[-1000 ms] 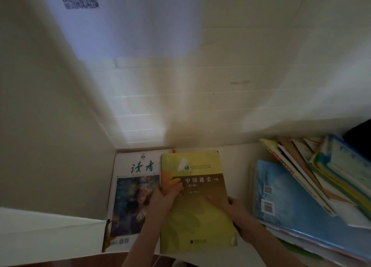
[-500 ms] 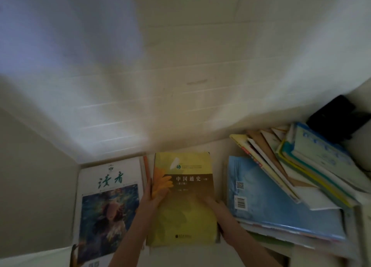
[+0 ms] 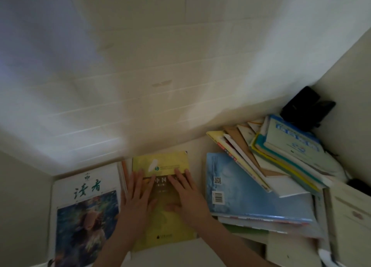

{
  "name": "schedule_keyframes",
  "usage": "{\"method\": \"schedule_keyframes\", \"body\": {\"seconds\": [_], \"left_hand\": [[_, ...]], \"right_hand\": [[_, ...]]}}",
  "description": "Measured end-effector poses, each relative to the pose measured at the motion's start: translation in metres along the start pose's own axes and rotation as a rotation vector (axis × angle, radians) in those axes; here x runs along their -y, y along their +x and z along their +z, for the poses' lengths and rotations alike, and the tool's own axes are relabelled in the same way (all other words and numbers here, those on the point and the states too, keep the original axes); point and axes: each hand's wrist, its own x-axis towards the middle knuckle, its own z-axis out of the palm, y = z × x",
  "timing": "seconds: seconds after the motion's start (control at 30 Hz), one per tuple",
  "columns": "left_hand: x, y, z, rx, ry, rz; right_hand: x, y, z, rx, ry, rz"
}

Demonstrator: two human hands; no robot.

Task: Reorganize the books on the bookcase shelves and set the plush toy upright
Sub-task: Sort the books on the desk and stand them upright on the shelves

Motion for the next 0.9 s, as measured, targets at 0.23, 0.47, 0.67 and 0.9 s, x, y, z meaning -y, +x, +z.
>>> {"method": "schedule_keyframes", "body": {"seconds": [0.23, 0.47, 0.67, 0.9], "left_hand": [[-0.042, 0.009, -0.042, 0.168, 0.077, -0.235], [-0.136, 0.022, -0.067, 0.216, -0.551, -0.158], [-0.219, 0.035, -0.035, 0.455, -0.800, -0.213], [-0.239, 0.045, -0.007, 0.524, -1.040, -0.448]], "right_hand": [[0.008, -0.009, -0.029, 0.056, -0.071, -0.029], [-0.078, -0.069, -0.117, -0.503, -0.288, 0.130], [-0.124, -0.082, -0.129, -0.361, -0.414, 0.326], [-0.131, -0.070, -0.133, -0.405, -0.510, 0.310]]}}
